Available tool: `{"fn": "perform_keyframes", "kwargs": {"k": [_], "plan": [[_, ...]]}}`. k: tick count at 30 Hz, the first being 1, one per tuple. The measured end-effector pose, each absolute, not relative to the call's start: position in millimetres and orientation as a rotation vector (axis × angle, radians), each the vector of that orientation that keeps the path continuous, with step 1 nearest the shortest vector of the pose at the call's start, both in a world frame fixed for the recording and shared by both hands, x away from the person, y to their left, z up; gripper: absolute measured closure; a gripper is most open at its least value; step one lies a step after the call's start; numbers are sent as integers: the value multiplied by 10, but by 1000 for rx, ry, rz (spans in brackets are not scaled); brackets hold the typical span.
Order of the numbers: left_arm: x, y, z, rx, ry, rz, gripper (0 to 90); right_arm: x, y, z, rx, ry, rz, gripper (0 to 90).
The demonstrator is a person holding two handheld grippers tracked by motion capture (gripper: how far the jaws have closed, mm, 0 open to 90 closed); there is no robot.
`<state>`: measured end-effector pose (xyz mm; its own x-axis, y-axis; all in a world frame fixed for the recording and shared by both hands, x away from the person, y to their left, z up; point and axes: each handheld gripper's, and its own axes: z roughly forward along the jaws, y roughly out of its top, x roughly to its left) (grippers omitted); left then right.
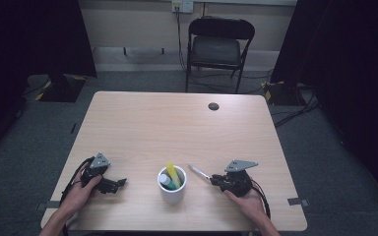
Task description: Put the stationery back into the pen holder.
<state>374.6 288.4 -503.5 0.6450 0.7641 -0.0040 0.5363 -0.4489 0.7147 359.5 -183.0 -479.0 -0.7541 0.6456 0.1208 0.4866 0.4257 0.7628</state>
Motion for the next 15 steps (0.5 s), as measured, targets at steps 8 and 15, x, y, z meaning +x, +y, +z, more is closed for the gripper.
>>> {"fn": "perform_keyframes", "kwargs": {"k": [8, 15], "plan": [[3746, 2884, -5035, 2162, 1007, 418, 0, 3593, -1841, -4767, 1009, 2481, 1260, 804], [3746, 2883, -5035, 2162, 1007, 418, 0, 3583, -1853, -4680, 1006, 2445, 1315, 804]]}}
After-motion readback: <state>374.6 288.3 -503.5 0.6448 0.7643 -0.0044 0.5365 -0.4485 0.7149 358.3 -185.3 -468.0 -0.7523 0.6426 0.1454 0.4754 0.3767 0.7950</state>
